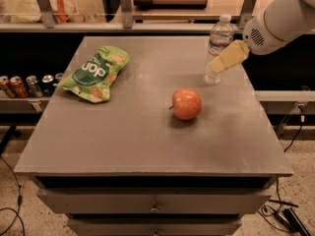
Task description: Move water bottle near green rice chip bag
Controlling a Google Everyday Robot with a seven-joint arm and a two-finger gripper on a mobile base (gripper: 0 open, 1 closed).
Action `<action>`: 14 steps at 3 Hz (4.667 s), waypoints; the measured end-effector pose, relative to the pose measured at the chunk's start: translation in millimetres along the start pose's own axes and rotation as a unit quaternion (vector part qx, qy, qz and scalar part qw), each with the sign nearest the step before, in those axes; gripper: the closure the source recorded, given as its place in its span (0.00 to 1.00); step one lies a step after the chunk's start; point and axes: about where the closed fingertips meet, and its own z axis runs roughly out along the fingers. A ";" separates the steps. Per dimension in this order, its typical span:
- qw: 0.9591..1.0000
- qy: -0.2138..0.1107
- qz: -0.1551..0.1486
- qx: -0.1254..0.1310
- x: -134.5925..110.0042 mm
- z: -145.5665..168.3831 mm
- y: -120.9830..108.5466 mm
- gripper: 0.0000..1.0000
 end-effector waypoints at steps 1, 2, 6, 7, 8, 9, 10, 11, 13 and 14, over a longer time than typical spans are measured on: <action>0.999 -0.007 0.046 0.026 -6.5 20.8 -12.9 0.00; 0.995 -0.022 0.085 0.046 -12.7 35.4 -24.6 0.00; 0.980 -0.108 0.161 0.047 -22.2 49.7 -36.5 0.00; 0.974 -0.137 0.175 0.046 -20.5 52.2 -36.0 0.00; 0.969 -0.158 0.182 0.047 -21.8 54.0 -35.4 0.00; 0.967 -0.171 0.183 0.052 -24.6 53.9 -36.3 0.00; 0.965 -0.181 0.182 0.054 -28.5 54.7 -37.0 0.00; 0.964 -0.187 0.181 0.053 -31.3 56.1 -37.3 0.18; 0.964 -0.188 0.183 0.045 -34.3 59.9 -38.0 0.64; 0.965 -0.187 0.180 0.039 -35.7 61.4 -37.8 0.88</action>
Offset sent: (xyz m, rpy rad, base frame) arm 0.0651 -0.0141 -0.0253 0.1066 -0.0858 -0.2948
